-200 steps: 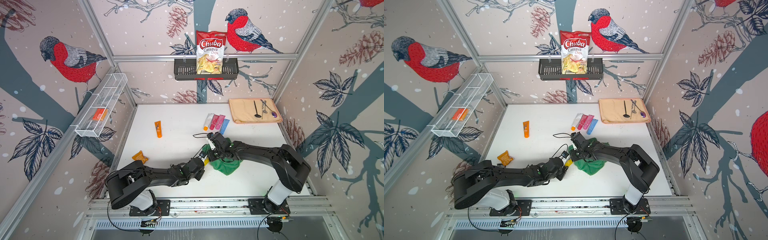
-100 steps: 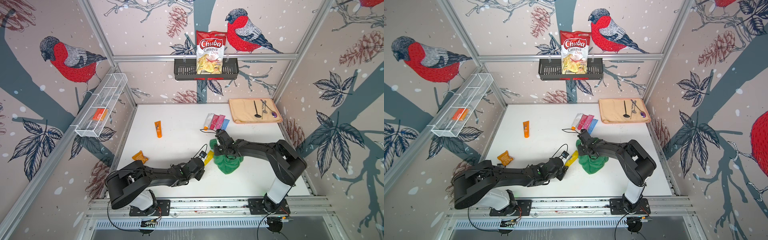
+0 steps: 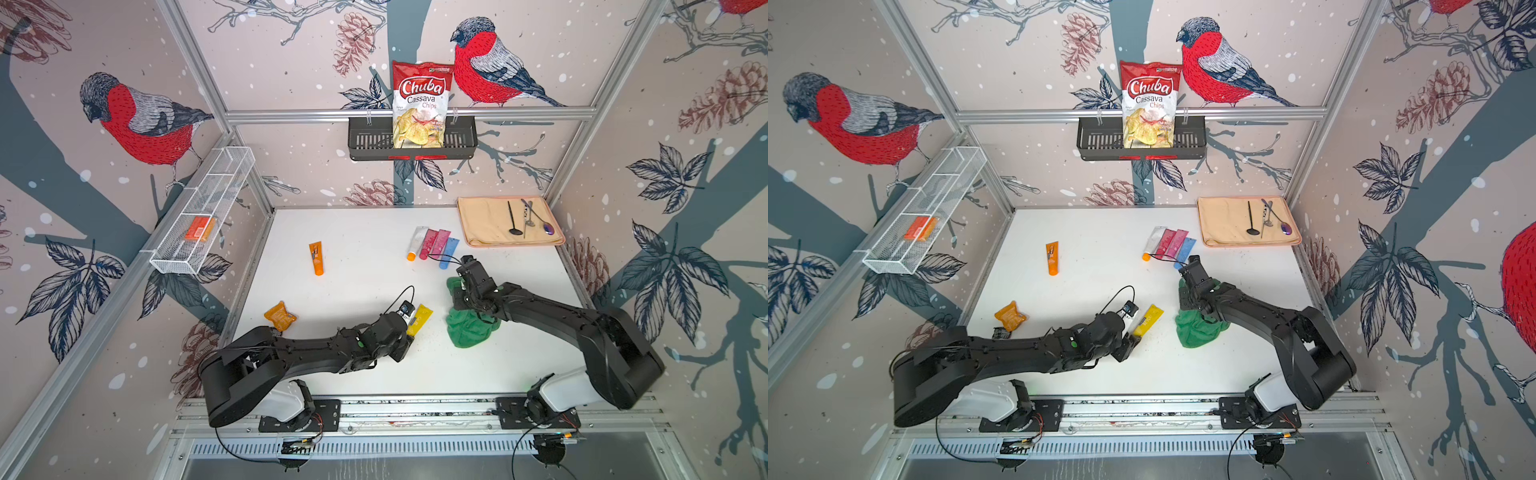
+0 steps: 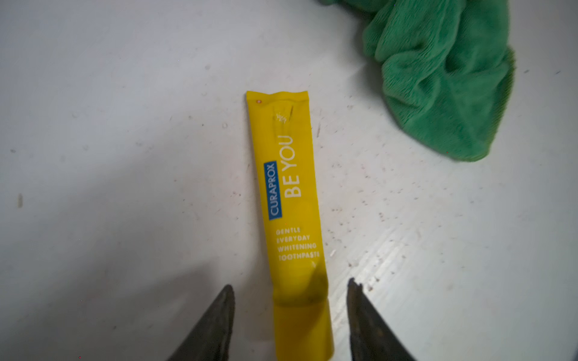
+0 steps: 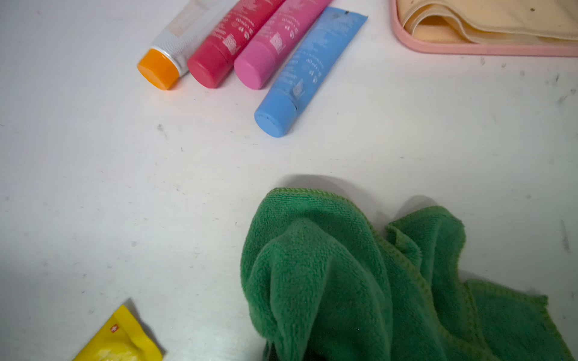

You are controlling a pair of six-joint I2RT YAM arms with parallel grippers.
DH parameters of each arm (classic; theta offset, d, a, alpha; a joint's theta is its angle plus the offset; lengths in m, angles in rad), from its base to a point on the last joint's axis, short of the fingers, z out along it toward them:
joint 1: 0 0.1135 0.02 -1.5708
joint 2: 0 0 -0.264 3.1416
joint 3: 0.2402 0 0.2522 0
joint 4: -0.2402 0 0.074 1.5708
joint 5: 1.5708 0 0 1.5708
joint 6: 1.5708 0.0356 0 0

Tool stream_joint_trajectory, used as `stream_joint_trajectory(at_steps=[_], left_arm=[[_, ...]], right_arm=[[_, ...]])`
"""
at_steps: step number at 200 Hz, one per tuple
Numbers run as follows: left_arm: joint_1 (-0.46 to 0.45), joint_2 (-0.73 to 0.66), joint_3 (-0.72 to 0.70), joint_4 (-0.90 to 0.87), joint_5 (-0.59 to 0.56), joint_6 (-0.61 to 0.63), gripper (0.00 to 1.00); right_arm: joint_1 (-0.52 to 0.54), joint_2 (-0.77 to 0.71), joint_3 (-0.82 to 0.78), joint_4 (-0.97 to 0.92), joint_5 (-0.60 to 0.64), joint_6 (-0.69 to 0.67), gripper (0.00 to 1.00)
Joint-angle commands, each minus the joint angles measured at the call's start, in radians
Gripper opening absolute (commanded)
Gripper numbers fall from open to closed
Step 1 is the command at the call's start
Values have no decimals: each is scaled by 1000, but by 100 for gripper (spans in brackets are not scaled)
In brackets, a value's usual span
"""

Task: Wipe the surface of the toothpaste tube
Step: Wipe the dirt from the toothpaste tube, then adjust the toothpaste at the center of the board.

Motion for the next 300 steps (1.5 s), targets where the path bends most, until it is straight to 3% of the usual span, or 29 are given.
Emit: stream_joint_trajectory(at_steps=[1, 51, 82, 133, 168, 194, 211, 245, 268, 300], left_arm=[[34, -22, 67, -53, 106, -18, 67], [267, 121, 257, -251, 409, -19, 56], [295, 241, 283, -231, 546, -16, 49], [283, 354, 349, -331, 560, 18, 41], [271, 389, 350, -350, 527, 19, 29], [247, 447, 358, -360, 489, 20, 23], [230, 469, 360, -356, 462, 16, 13], [223, 418, 360, -375, 371, -3, 0], [220, 328, 393, -468, 187, -16, 0], [163, 266, 462, -649, -258, -38, 0]], right_arm=[[-15, -51, -22, -20, -59, -21, 0], [-21, -73, -47, 16, -119, -26, 0], [-20, -75, -53, 30, -147, -30, 0], [-15, -88, -83, 57, -163, -31, 0], [-15, -112, -91, 60, -163, -30, 0], [-14, -108, -91, 61, -168, -30, 0], [-12, -108, -92, 61, -167, -30, 0], [-12, -110, -92, 62, -167, -29, 0], [-12, -116, -94, 63, -165, -29, 0], [-11, -122, -95, 63, -163, -30, 0]])
